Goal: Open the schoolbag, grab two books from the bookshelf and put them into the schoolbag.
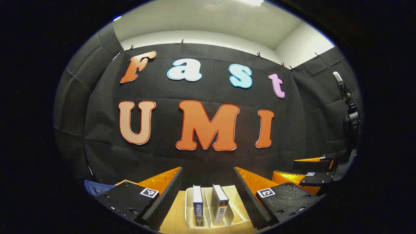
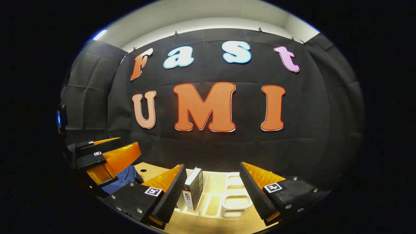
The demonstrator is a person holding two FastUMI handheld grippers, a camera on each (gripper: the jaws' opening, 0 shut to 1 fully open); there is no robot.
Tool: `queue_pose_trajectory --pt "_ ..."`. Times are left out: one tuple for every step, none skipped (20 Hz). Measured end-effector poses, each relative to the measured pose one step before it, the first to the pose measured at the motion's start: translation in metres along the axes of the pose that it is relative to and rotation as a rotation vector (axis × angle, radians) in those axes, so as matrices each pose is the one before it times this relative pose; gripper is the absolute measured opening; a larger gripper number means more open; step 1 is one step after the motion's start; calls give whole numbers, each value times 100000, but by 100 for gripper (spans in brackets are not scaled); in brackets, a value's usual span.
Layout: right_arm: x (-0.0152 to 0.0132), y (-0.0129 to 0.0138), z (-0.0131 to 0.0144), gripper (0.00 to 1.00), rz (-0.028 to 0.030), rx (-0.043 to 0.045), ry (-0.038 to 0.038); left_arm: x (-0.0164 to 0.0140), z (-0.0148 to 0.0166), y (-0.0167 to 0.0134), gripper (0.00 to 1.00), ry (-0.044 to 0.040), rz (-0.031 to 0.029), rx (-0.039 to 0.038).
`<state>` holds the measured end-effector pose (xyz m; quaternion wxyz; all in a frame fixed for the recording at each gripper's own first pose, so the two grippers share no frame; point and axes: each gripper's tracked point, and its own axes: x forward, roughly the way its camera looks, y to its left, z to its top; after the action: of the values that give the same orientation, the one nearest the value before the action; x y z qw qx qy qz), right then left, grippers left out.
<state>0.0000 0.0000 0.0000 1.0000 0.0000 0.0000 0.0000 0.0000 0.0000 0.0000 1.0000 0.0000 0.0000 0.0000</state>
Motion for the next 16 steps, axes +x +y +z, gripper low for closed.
queue_pose_trajectory --pt "-58 16 -83 97 -195 94 387 -72 -5 67 94 534 346 -92" --pt "-42 8 -83 97 -104 360 477 73 -150 88 94 294 426 105" --pt "-109 88 -99 97 275 581 368 -100 -49 135 93 456 498 420" --pt "-35 -10 -91 98 28 677 251 30 9 102 94 90 412 411" --pt "19 14 55 98 -138 340 122 -133 -14 -20 93 754 624 1179" --pt "-124 -63 -118 97 15 391 110 -195 -294 30 93 206 373 1166" --pt "-129 -40 -118 97 -247 81 64 -78 32 -56 94 -59 123 902" --pt "-177 -40 -36 97 -93 127 297 -147 -5 -68 94 -432 24 589" --pt "-62 88 -51 97 102 91 164 -188 136 -41 94 -320 118 703" --pt "-103 24 -16 97 -62 -15 299 -42 -8 77 93 -450 315 764" --pt "-48 17 -69 97 -58 34 25 -123 139 72 94 -398 360 357" --pt "-5 -44 260 97 -278 4 -189 -191 29 29 94 -279 23 119" --pt "-51 49 103 97 74 74 -296 -107 52 17 93 -68 257 178" --pt "-82 139 40 97 -75 -110 -184 60 -20 110 93 64 89 320" --pt "-94 -21 11 97 45 -131 -68 -93 -43 140 93 130 348 295" --pt "-39 87 -35 97 135 -242 99 -155 -139 67 94 73 166 -28"
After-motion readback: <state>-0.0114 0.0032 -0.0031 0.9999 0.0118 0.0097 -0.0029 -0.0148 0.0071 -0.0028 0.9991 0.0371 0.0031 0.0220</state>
